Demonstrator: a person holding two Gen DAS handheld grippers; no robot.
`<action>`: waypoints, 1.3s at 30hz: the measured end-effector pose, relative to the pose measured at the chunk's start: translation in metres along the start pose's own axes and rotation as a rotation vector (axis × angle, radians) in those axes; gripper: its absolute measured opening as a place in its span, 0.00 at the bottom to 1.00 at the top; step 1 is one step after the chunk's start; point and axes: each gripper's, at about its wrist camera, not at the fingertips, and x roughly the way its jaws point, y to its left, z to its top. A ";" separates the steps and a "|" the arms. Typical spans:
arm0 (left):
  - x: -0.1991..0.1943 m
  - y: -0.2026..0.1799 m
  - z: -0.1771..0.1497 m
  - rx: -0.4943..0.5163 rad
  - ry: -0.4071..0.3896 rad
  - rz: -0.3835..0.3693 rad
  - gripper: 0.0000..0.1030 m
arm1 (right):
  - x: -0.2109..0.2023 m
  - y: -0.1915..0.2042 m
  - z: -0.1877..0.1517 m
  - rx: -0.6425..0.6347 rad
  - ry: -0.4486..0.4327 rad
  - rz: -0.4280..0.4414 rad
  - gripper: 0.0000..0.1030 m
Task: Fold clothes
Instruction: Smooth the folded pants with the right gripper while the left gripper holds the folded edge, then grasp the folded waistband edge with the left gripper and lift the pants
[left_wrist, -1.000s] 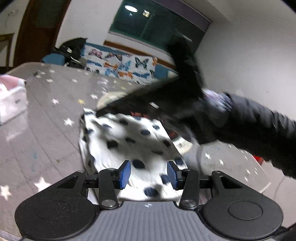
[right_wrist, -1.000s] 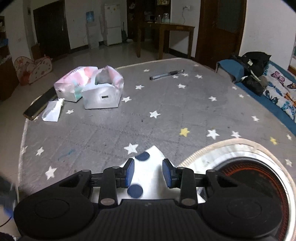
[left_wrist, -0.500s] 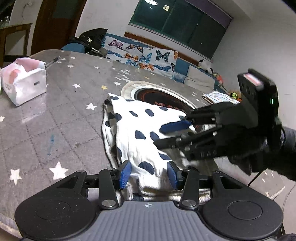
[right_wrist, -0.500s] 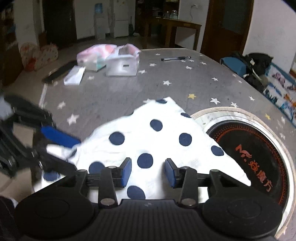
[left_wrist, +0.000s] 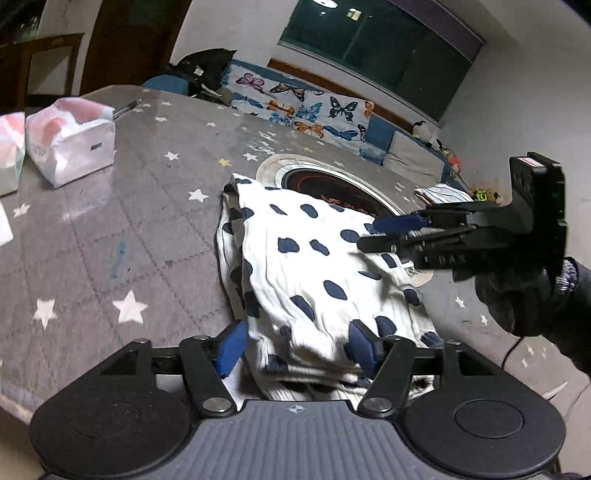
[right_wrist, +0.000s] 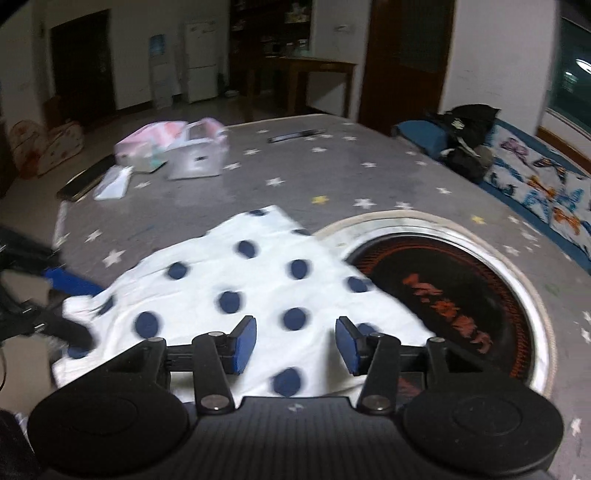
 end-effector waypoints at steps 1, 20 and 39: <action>-0.002 -0.001 -0.001 -0.002 0.003 -0.002 0.66 | 0.002 -0.006 0.001 0.014 -0.003 -0.014 0.47; -0.011 -0.007 -0.026 0.002 0.121 -0.089 0.64 | 0.051 -0.097 -0.010 0.368 0.066 0.034 0.27; 0.032 0.029 0.035 0.145 0.033 0.056 0.36 | -0.040 -0.058 -0.068 0.232 0.138 -0.162 0.13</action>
